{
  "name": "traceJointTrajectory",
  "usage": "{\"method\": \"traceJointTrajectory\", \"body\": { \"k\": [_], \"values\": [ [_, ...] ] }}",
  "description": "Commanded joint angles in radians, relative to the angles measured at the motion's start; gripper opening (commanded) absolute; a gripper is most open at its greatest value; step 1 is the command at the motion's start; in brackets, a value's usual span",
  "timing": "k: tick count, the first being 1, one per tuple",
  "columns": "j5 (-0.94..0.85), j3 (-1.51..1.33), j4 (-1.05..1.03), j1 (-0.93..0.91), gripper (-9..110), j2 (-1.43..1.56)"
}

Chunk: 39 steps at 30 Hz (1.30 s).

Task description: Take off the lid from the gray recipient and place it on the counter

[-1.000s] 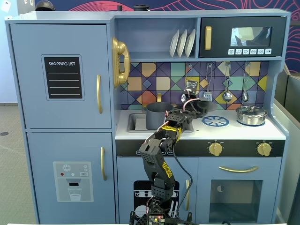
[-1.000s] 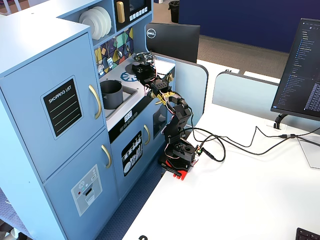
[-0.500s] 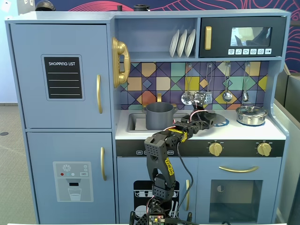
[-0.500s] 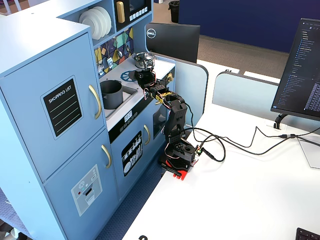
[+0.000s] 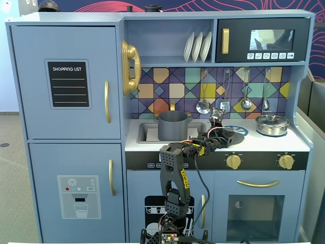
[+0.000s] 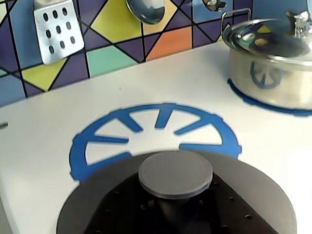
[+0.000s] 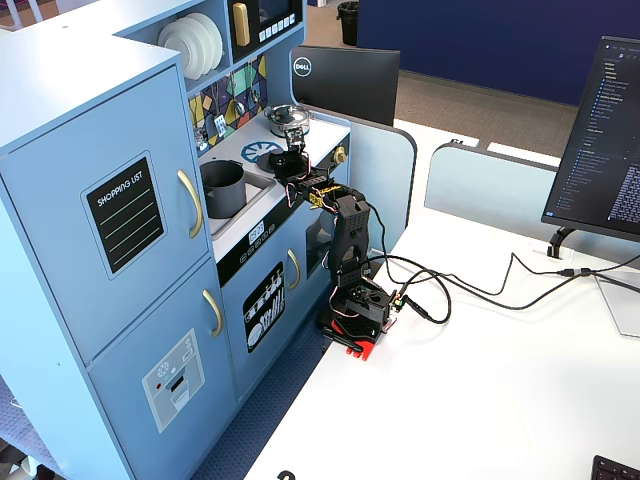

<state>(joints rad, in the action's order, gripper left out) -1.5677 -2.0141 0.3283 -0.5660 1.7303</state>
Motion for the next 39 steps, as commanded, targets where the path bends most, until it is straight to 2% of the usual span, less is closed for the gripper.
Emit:
{"method": "traceJointTrajectory", "body": {
  "k": [1,10,16,23,39],
  "values": [
    [-0.011,-0.002,0.044,-0.009,0,0.008],
    [-0.023,-0.040,0.080,0.002,1,0.009],
    [-0.038,-0.064,0.095,-0.012,28,0.025],
    [-0.049,-0.103,0.110,-0.049,42,0.052],
    [-0.044,-0.100,0.127,-0.081,38,0.086]
  ]
}}
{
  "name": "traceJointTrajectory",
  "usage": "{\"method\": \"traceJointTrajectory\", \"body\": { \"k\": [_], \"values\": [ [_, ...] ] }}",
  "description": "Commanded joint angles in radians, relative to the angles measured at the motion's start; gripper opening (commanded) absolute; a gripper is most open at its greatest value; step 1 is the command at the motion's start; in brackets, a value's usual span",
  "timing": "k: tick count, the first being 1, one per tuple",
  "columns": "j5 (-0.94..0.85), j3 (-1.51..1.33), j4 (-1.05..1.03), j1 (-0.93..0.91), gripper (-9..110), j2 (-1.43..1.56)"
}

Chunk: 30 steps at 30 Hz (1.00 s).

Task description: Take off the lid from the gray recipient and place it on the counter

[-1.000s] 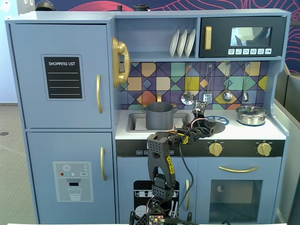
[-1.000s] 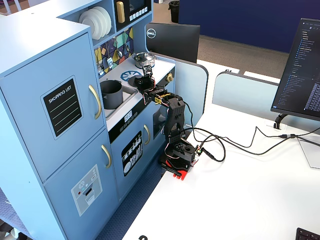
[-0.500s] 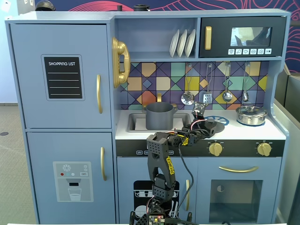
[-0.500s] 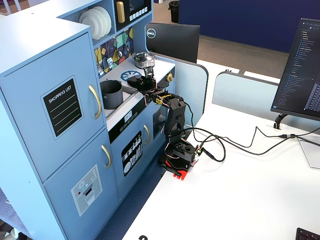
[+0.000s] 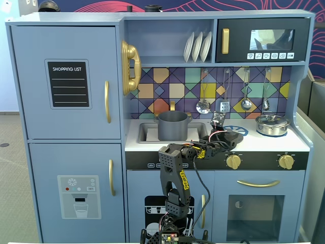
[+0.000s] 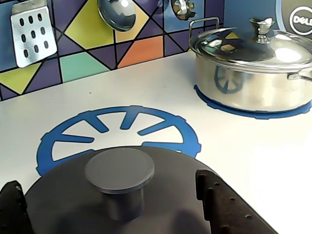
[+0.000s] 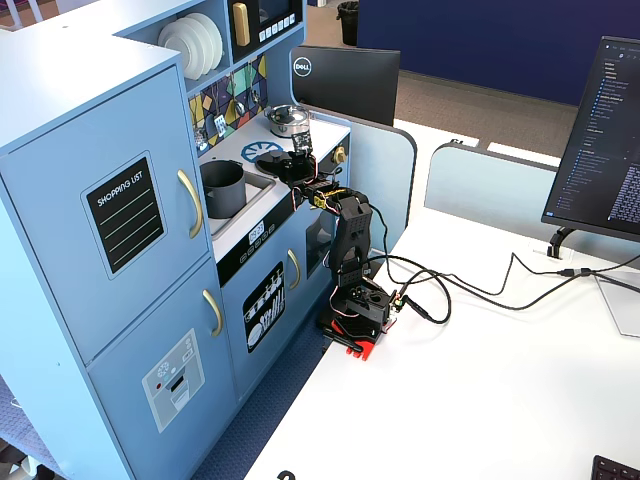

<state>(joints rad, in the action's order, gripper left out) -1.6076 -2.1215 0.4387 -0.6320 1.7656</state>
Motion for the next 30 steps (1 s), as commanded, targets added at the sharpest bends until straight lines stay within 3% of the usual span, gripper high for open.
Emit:
{"method": "traceJointTrajectory", "body": {
  "k": [1,6,10,12,17,22,26,30],
  "values": [
    [-0.002,0.008,0.018,-0.014,38,0.058],
    [0.026,0.026,0.038,0.021,36,0.135],
    [0.031,0.060,-0.121,0.052,33,0.316],
    [0.054,0.069,-0.278,0.074,29,0.449],
    [0.126,0.123,-0.971,0.179,0,0.815],
    [0.103,0.124,-1.577,0.390,0,1.042],
    [0.035,-0.084,-1.767,0.526,0,1.175],
    [0.008,-0.327,-1.746,0.611,0,1.250]
  ]
}}
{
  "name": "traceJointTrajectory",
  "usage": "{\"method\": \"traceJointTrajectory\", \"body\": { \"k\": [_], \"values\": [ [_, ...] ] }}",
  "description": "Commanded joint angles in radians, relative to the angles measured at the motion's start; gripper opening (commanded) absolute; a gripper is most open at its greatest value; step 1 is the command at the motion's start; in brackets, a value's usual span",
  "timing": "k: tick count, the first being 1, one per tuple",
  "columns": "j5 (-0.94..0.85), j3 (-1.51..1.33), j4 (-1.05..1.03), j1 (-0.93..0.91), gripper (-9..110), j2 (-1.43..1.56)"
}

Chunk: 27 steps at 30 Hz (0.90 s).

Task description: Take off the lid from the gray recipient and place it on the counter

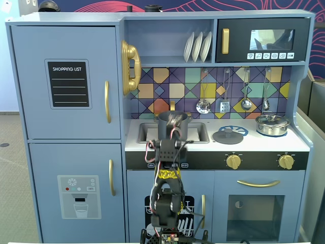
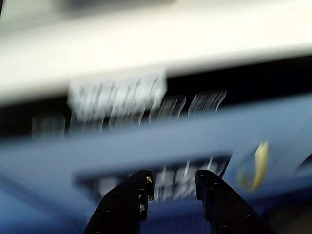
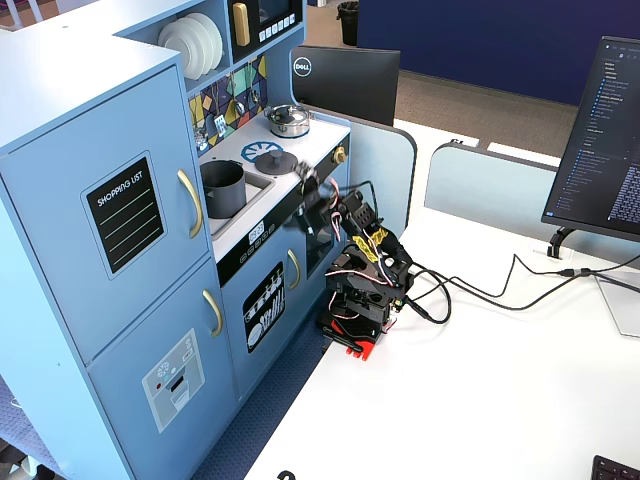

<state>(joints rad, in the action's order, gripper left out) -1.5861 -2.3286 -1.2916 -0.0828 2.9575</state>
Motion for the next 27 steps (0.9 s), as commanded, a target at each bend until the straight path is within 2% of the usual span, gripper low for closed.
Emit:
{"method": "traceJointTrajectory", "body": {
  "k": [1,7,11,16,23,27],
  "values": [
    [0.021,-0.181,0.029,0.080,0,0.066],
    [0.054,-0.558,0.456,0.112,0,0.035],
    [0.087,-0.663,0.537,0.141,0,0.015],
    [0.117,-0.672,0.416,0.155,0,0.041],
    [0.104,-0.673,0.026,0.126,0,0.193],
    [0.103,-0.673,-0.110,0.109,0,0.221]
  ]
}}
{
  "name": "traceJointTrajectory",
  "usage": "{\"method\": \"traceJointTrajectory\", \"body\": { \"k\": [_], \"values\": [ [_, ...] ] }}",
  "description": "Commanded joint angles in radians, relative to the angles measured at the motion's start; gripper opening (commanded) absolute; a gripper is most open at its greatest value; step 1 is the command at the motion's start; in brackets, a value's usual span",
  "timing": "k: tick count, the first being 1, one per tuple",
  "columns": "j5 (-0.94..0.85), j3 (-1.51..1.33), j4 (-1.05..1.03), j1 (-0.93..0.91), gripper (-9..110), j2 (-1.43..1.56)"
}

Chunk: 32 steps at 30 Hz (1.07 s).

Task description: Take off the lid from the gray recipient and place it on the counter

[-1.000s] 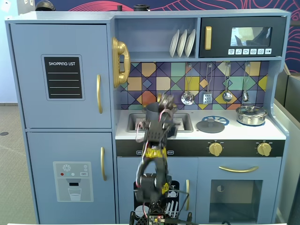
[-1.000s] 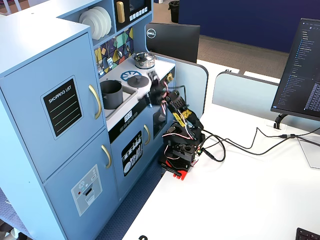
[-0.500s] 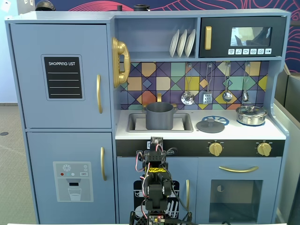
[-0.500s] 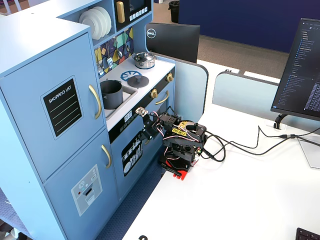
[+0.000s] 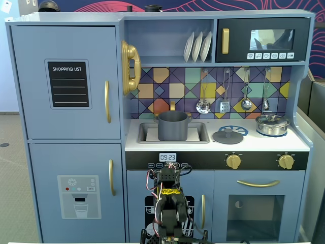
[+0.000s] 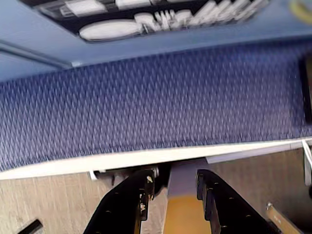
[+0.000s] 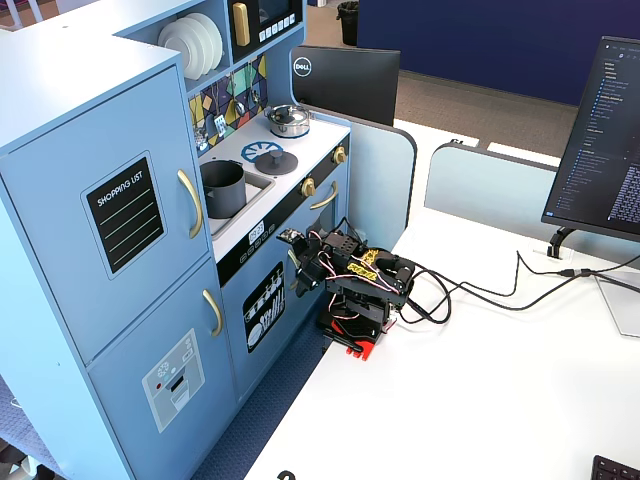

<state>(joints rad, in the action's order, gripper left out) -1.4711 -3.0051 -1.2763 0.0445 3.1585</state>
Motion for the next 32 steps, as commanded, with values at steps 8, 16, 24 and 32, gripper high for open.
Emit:
{"method": "traceJointTrajectory", "body": {
  "k": [8,16,24,32],
  "values": [
    [-0.040,0.003,-0.253,-0.037,3,0.020],
    [-0.040,0.003,-0.253,-0.038,4,0.020],
    [-0.040,0.003,-0.253,-0.038,4,0.020],
    [-0.040,0.003,-0.253,-0.038,4,0.020]
  ]
}}
